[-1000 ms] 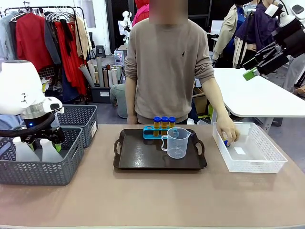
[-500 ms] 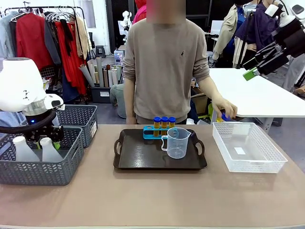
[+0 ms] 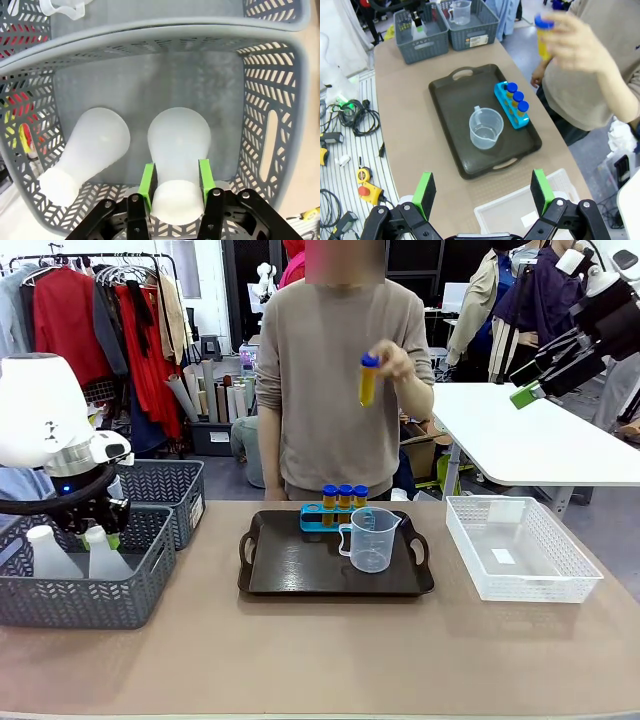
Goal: Prepare the laboratory tools.
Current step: Pick up one Small flask and place it on the Handle tray.
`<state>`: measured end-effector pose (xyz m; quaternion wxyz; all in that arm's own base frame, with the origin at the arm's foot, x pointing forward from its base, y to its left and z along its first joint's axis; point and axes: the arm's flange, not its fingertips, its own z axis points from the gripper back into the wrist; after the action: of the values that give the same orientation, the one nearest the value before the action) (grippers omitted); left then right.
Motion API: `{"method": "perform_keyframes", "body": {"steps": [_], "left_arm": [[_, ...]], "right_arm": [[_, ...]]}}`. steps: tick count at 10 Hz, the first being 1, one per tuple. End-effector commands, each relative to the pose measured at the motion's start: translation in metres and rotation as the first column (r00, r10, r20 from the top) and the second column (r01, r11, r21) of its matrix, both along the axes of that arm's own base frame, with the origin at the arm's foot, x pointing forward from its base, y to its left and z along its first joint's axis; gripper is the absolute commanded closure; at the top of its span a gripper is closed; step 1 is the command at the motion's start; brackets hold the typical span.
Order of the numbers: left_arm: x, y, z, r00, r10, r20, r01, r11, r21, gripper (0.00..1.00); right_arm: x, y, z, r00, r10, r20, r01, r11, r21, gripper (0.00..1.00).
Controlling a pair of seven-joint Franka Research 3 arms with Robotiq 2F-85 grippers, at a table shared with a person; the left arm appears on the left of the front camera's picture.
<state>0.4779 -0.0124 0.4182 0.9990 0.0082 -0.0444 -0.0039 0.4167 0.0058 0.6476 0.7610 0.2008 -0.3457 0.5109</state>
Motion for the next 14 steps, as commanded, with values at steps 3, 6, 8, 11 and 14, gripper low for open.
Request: {"method": "perform_keyframes", "body": {"steps": [3, 6, 8, 11, 14], "left_arm": [[-0.005, -0.001, 0.024, 1.000, 0.008, -0.011, -0.008, 1.000, -0.009, 1.00], [-0.002, -0.014, 0.099, 0.999, -0.035, 0.025, 0.035, 0.999, -0.004, 1.00], [-0.004, -0.035, 0.165, 0.992, -0.100, 0.080, 0.100, 0.995, 0.011, 1.00], [-0.003, -0.064, 0.240, 0.966, -0.234, 0.113, 0.234, 0.972, 0.014, 1.00], [-0.007, -0.098, 0.304, 0.908, -0.388, 0.159, 0.390, 0.921, 0.020, 1.00]], "right_arm": [[0.001, 0.001, 0.001, 1.000, 0.008, 0.009, -0.009, 1.000, 0.022, 0.00], [0.001, 0.001, 0.001, 1.000, 0.008, 0.009, -0.009, 1.000, 0.022, 0.00], [0.001, 0.001, 0.001, 1.000, 0.008, 0.009, -0.009, 1.000, 0.022, 0.00], [0.001, 0.001, 0.001, 1.000, 0.008, 0.009, -0.009, 1.000, 0.022, 0.00], [0.001, 0.001, 0.001, 1.000, 0.008, 0.009, -0.009, 1.000, 0.022, 0.00]]}}
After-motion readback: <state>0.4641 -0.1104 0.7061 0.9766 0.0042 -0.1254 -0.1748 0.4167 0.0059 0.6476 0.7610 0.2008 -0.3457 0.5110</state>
